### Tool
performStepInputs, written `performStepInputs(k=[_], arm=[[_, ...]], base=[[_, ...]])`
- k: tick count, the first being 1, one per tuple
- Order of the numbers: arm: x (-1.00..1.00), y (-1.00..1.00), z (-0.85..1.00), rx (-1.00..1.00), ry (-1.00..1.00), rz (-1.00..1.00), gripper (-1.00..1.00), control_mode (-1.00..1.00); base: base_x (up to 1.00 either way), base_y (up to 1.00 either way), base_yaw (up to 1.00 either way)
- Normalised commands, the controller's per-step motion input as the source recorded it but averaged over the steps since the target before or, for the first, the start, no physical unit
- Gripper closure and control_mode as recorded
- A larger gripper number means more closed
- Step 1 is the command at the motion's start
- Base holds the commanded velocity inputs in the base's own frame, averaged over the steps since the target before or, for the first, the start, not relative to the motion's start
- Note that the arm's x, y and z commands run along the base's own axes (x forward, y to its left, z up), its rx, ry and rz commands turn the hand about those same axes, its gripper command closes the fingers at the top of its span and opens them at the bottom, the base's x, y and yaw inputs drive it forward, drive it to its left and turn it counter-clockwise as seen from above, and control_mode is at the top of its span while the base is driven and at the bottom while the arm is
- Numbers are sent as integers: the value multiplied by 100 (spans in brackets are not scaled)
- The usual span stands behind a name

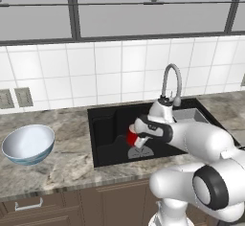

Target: Pick the mug and place it in the sink. Pick the bowl and place it in the open cabinet and then close the cabinet.

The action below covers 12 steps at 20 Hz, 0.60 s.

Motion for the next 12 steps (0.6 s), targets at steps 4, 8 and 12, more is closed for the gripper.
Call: performStepInputs(k=[4, 8, 12], arm=[[9, 12, -25, -4, 0, 0, 100, -100], [23, 11, -27, -8, 0, 0, 100, -100], [23, 7, -21, -4, 0, 0, 100, -100]], base=[[0, 0, 0], [0, 0, 0], [0, 0, 0]])
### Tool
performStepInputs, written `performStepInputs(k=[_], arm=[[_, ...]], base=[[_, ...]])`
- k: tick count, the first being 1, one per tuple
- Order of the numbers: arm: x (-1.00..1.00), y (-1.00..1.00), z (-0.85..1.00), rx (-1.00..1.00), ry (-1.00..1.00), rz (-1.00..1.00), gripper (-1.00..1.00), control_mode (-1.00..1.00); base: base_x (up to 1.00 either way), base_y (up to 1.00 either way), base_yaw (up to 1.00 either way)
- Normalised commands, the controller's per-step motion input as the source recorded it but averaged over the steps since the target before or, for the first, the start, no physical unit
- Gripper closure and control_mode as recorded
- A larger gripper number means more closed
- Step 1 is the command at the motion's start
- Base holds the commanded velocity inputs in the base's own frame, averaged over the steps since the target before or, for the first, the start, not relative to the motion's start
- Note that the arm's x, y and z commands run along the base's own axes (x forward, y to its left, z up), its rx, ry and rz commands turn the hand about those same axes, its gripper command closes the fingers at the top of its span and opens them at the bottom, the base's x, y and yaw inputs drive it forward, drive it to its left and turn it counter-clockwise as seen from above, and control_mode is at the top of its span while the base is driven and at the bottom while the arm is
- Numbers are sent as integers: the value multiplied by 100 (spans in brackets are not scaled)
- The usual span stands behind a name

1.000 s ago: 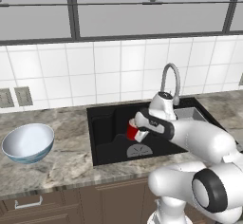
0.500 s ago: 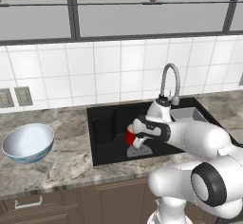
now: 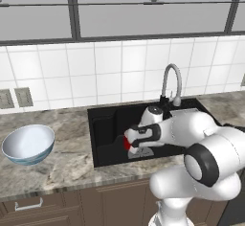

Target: Pick the mug and place it in the sink. Pick the bowl and place it in the open cabinet and then close the cabinet.

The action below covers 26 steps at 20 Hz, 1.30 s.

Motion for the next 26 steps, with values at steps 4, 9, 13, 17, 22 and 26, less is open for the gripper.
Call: performStepInputs(k=[4, 9, 13, 17, 22, 26], arm=[[11, 7, -14, 0, -1, 0, 100, -100], [26, 10, -23, 0, -1, 0, 100, -100], [31, 7, -29, 0, 0, 0, 100, -100], [29, 1, -29, 0, 0, 0, 100, -100], [29, 1, -28, 0, 1, 0, 100, -100], [37, 9, -31, 0, 2, 0, 100, -100]], base=[[0, 0, 0], [0, 0, 0], [0, 0, 0], [0, 0, 0], [0, 0, 0], [0, 0, 0]])
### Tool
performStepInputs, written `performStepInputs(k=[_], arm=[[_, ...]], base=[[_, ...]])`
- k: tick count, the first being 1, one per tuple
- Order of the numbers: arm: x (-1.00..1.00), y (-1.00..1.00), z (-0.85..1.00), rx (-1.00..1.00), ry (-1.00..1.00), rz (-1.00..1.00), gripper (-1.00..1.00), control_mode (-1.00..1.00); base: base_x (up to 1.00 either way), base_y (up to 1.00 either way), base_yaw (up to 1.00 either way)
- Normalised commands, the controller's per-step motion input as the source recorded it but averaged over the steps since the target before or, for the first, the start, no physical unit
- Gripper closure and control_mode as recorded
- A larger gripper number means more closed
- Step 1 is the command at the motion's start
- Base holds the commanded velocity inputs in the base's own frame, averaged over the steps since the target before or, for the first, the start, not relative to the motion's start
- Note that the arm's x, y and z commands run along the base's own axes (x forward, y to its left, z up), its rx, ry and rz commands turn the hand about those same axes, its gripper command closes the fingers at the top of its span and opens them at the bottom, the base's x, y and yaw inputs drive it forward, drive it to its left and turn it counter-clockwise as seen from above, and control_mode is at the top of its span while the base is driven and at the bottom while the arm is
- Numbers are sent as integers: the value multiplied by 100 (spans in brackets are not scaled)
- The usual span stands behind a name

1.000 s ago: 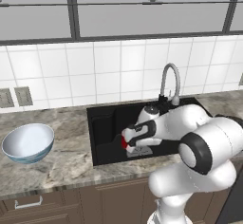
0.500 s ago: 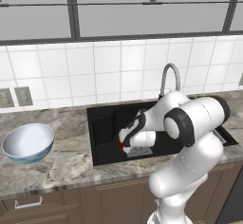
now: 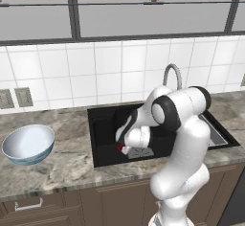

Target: Pick the mug and place it in the sink. Pick the bowl and place it in the open cabinet and then close the cabinet.

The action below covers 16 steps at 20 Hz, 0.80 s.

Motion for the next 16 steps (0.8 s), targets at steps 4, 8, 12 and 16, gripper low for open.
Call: performStepInputs(k=[4, 8, 12, 16], arm=[[35, 12, -33, 0, 1, 0, 100, -100], [33, 11, -31, 0, 0, 0, 100, -100], [27, 8, -29, 0, 0, 0, 100, -100], [28, 9, -30, 0, 0, 0, 100, -100]], base=[[0, 0, 0], [0, 0, 0], [0, 0, 0], [0, 0, 0]])
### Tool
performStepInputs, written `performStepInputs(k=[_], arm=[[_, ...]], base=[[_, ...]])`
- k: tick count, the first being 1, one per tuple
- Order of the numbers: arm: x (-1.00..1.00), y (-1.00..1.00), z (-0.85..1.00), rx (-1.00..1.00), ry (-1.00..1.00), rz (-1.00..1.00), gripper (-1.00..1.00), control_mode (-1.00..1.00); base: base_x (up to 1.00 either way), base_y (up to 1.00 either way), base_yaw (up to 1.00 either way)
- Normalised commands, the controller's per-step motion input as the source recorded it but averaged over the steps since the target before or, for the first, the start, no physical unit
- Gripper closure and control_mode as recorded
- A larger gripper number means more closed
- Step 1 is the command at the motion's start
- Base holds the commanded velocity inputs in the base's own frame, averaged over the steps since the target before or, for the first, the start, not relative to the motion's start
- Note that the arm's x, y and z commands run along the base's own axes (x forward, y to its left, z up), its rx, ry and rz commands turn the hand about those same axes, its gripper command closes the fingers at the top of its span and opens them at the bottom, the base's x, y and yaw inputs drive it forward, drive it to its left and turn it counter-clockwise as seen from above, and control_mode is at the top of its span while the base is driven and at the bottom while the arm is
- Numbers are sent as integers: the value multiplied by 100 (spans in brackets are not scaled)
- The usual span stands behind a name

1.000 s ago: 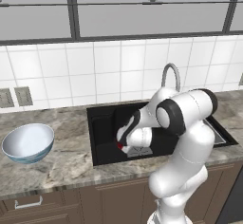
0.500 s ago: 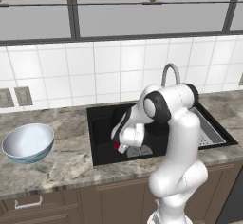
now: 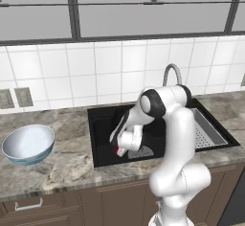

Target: Pick the mug and place it in the sink. Pick the bowl and place it in the open cabinet and then close the cabinet.

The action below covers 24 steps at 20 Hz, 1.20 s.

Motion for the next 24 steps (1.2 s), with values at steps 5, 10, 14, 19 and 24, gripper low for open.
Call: performStepInputs(k=[5, 10, 14, 19, 24], arm=[[28, 10, -29, 0, 0, 0, 100, -100], [39, 12, -26, 0, 0, 0, 100, -100], [40, 16, -22, 0, 0, 0, 100, -100], [52, 26, -1, 0, 4, 0, 100, -100], [53, 27, 0, 0, 8, -1, 100, -100]], base=[[0, 0, 0], [0, 0, 0], [0, 0, 0], [0, 0, 0], [0, 0, 0]])
